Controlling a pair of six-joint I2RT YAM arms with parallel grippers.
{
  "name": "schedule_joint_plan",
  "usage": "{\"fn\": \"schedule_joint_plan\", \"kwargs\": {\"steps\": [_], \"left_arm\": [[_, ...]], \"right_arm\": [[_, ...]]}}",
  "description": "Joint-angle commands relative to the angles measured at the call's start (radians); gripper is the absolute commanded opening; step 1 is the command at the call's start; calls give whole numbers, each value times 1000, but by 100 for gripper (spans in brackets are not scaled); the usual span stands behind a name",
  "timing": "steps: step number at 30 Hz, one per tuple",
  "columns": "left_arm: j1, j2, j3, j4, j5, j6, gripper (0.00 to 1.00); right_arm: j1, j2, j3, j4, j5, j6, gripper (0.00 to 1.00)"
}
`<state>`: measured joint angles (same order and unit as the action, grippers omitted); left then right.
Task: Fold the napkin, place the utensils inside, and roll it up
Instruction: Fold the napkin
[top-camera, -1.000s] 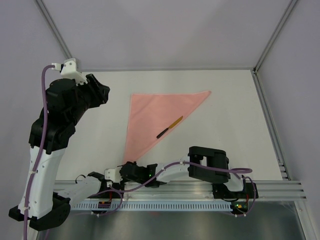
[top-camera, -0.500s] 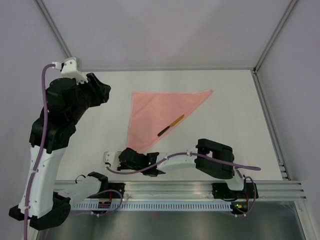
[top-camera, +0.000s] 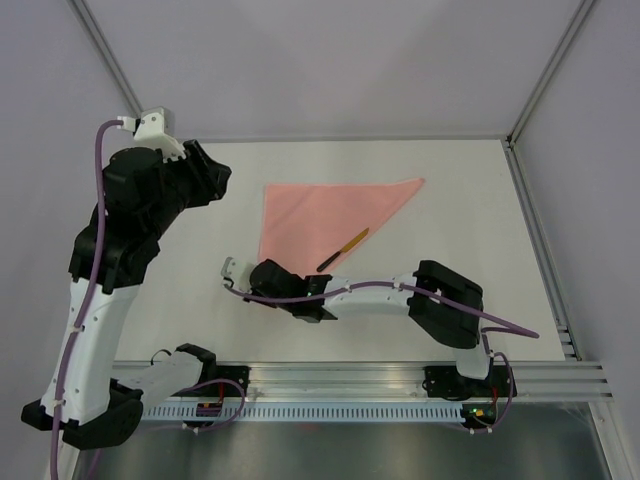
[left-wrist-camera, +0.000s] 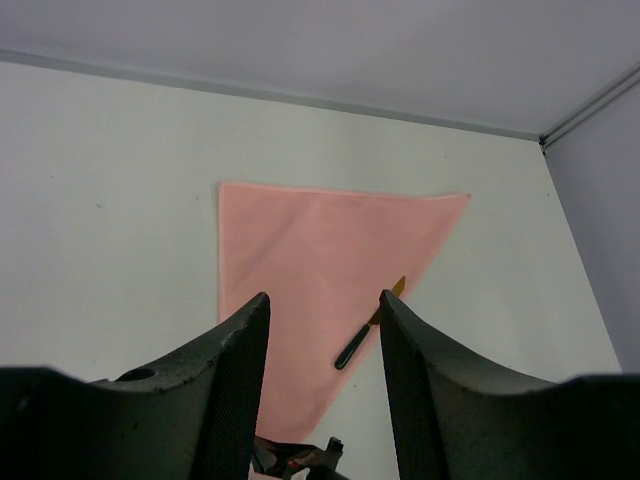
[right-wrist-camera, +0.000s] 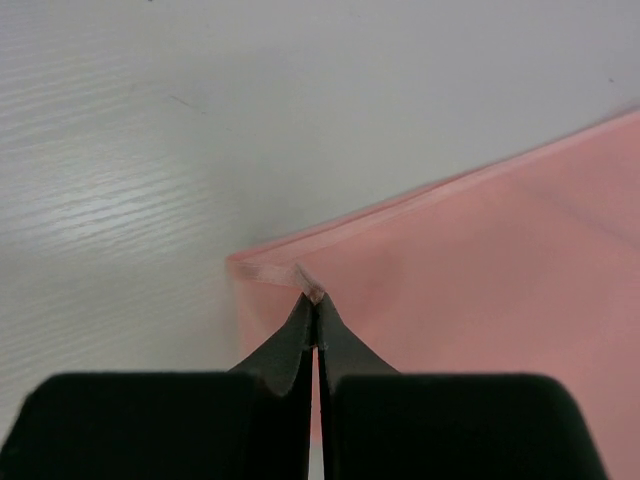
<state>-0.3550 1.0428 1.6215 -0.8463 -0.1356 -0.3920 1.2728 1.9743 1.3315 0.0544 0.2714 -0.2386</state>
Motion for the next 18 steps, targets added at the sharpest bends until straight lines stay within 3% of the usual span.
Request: {"fn": "schedule_joint_plan", "kwargs": {"steps": [1,18], "left_arm": [[1,22,-8,59,51,-2,53],[1,164,-83,249,171,-44,47]], "right_arm": [[-64,-75,21,-50,38,61,0],[-415,-187,-104,-163,3,134,1]]}}
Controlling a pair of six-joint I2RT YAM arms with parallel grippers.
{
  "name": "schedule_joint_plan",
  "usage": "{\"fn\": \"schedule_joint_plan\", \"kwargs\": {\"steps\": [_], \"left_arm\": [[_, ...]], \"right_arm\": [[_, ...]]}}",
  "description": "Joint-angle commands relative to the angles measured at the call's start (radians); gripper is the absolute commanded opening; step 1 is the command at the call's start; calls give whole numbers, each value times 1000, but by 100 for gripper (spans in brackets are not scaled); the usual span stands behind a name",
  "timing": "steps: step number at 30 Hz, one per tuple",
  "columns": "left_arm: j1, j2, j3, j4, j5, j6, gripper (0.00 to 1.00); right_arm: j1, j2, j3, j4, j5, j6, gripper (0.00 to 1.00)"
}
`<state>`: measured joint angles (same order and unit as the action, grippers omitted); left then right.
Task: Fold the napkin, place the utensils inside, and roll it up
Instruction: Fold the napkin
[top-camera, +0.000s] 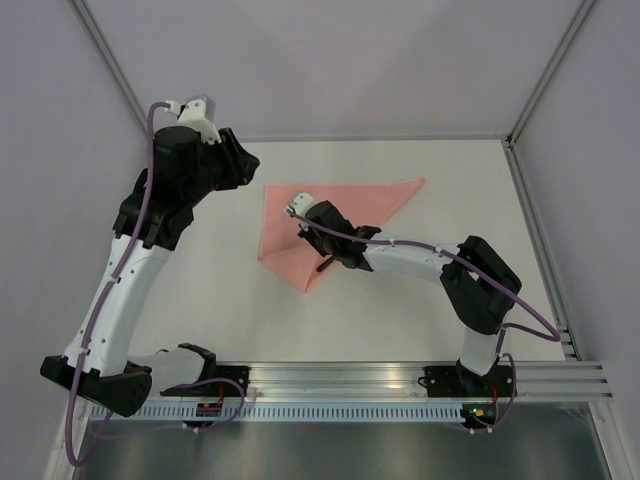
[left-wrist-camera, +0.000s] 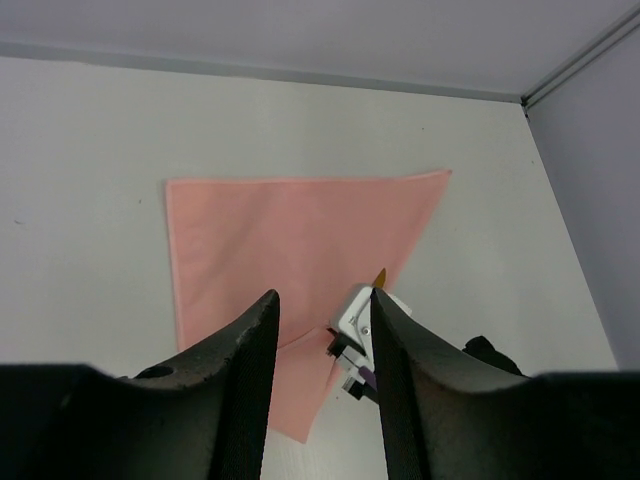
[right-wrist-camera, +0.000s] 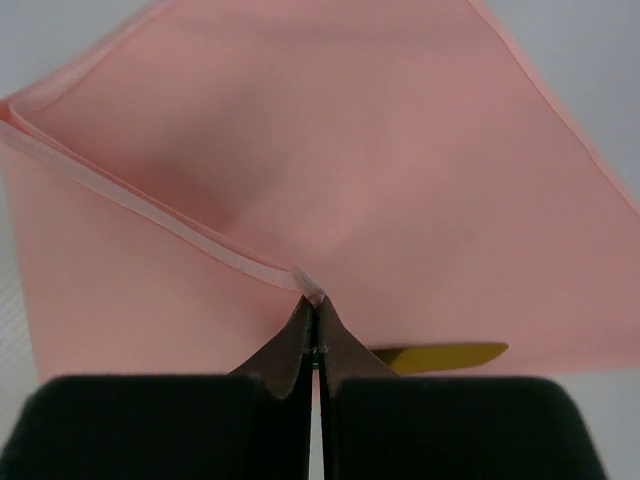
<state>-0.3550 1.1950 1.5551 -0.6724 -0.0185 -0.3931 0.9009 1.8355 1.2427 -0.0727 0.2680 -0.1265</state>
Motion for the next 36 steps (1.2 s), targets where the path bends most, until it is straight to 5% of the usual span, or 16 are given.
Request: {"fn": "schedule_joint_plan", "kwargs": {"steps": [1,36], "left_arm": [[1,17,-24,91,58,-43,47],[-67,219,-316,369,173,-118,45]], "right_arm": [[-57,-54,-26,-41,1,22,0],[-342,-33,-146,19,-35,-5,0]]}}
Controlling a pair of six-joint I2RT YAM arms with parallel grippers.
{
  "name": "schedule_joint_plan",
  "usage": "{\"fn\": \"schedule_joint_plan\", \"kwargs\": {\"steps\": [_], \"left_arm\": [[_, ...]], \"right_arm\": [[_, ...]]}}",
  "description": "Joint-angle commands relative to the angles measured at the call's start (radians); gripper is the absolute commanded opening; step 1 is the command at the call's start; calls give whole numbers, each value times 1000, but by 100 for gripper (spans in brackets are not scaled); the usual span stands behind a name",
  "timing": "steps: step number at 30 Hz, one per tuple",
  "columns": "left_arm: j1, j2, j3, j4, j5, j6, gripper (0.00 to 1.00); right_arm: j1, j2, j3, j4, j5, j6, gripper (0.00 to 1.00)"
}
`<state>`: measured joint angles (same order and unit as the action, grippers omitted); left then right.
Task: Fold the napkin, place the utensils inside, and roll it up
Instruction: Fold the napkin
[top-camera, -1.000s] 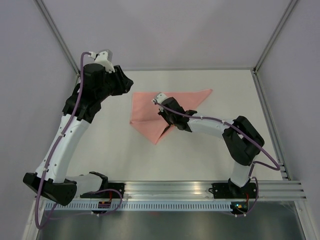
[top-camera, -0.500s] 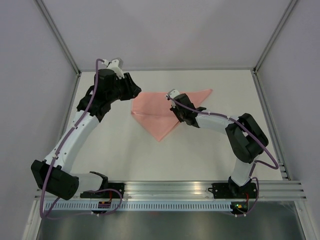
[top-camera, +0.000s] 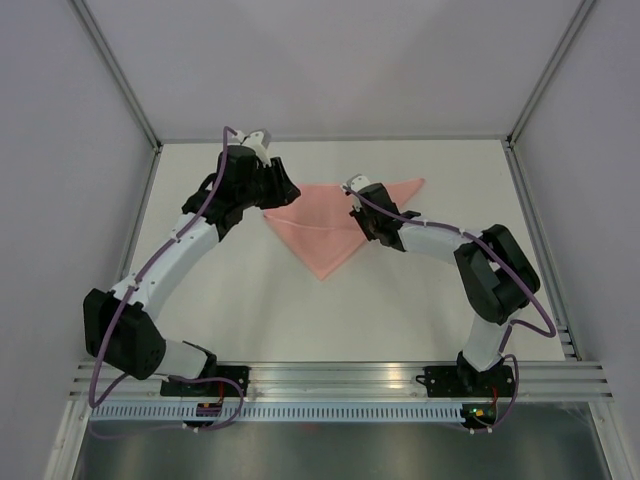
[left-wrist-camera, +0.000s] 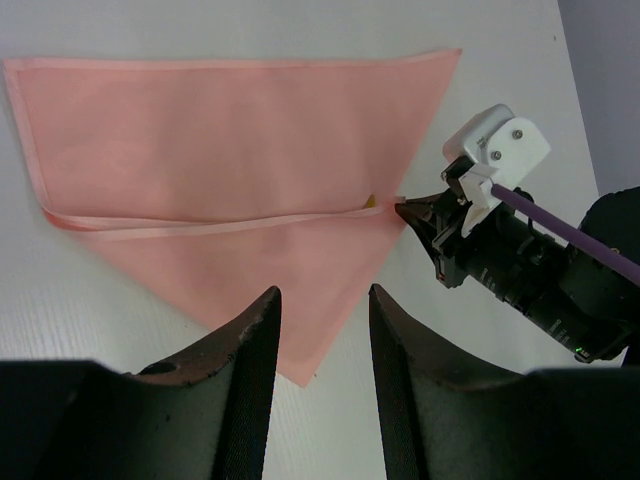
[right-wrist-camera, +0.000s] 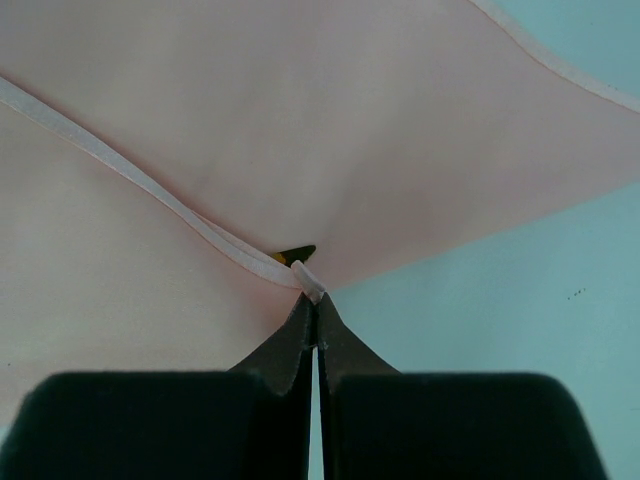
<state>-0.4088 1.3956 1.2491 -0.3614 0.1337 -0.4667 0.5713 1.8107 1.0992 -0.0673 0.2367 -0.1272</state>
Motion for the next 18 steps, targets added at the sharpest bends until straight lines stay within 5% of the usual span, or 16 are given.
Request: {"fn": "schedule_joint_plan", "kwargs": {"steps": [1,15,18], "left_arm": [[-16,31,-13,61,20,-46,45],[-48,125,-53,122,23,-62,45],[-51,135,-65,137,24,-69,45]], "right_arm": [[-16,-5,-2,14,-7,-5,0],[-31,12,5,-3,-34,11,0],[-37,21,30,-25,-36,20,9]]}}
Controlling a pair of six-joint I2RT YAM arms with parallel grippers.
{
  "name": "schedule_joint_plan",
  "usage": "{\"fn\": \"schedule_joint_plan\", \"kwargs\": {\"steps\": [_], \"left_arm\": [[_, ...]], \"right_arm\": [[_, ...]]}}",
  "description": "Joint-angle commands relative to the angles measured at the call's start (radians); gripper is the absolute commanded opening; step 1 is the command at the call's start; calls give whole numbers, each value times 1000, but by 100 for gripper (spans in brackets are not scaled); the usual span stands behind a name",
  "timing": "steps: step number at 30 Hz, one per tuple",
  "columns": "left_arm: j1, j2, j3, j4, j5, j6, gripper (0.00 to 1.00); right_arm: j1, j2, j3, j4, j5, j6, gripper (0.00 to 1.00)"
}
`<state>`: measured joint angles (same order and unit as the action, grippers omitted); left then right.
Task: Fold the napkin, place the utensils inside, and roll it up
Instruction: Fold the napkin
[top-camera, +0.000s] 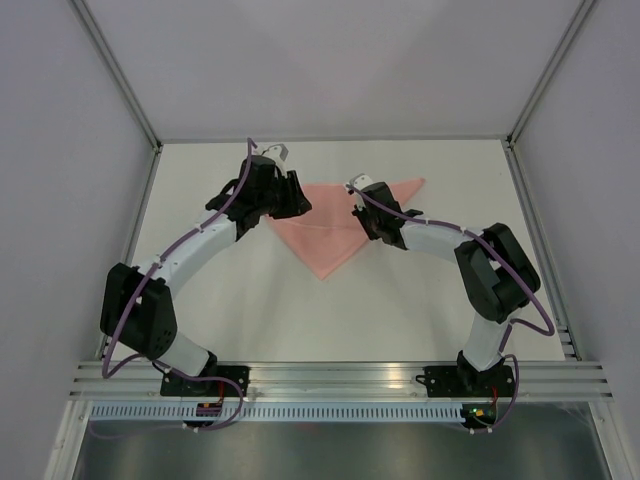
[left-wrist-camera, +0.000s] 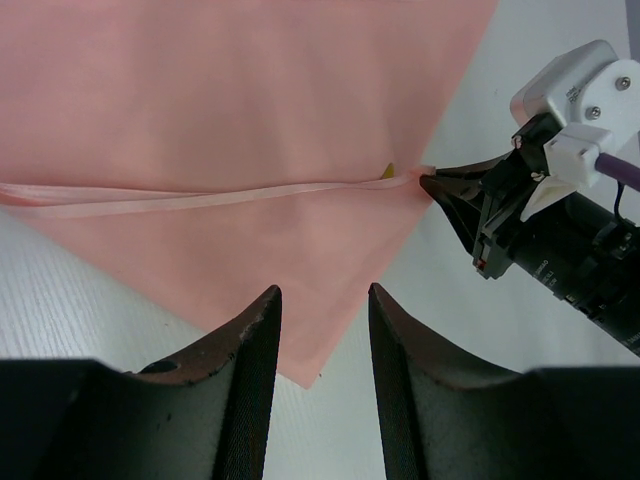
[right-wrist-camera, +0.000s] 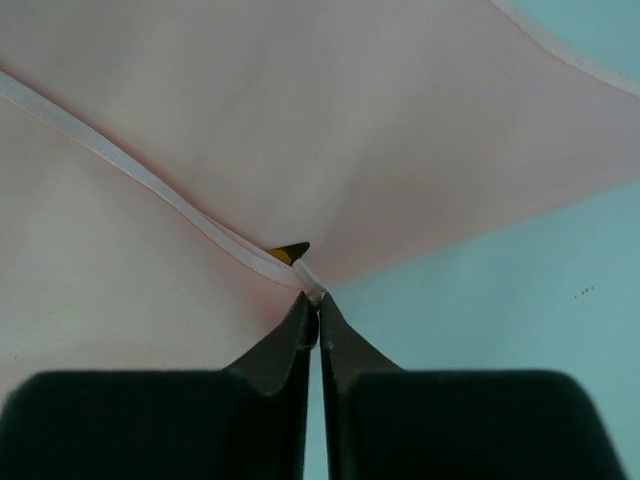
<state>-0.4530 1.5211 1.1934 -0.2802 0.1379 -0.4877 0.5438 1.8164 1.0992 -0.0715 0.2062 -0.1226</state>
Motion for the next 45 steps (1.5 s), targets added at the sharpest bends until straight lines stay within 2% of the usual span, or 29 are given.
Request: {"fn": "schedule_joint_plan", "kwargs": {"steps": [1,3,4,7,11,15,20,29,40,45], "left_arm": [[-7,14,-12,59,22,-48,45],[-10,22,-12,64,23,-49,45],[-12,25,-14,65,22,-49,45],[-18,31,-15,72,23,-49,45],[-26,37,-20,75,20,-49,45],[-33,40,-23,87,20,-51,45],[-53,44,-18,96,25,-57,45],[-76,53,-32,104,20,-61,45],[-84,11,-77,102,8,-66,45],[-85,-13,-103,101,3,-71,45]], "right_arm": [[-13,18,39,-36,-7,21,18],[-24,23,60,-47,-13,24,28],[-28,26,68,-51,-14,23,39],[-54,29,103,-71,-30,29,54],[-151,43,194,-129,-91,76,55],[-277,82,274,-209,-198,147,63],[-444,168,407,-287,-385,230,63],[-585,297,570,-344,-585,397,68],[-608,423,605,-271,-680,561,65],[-610,457,614,-223,-673,600,58]]}}
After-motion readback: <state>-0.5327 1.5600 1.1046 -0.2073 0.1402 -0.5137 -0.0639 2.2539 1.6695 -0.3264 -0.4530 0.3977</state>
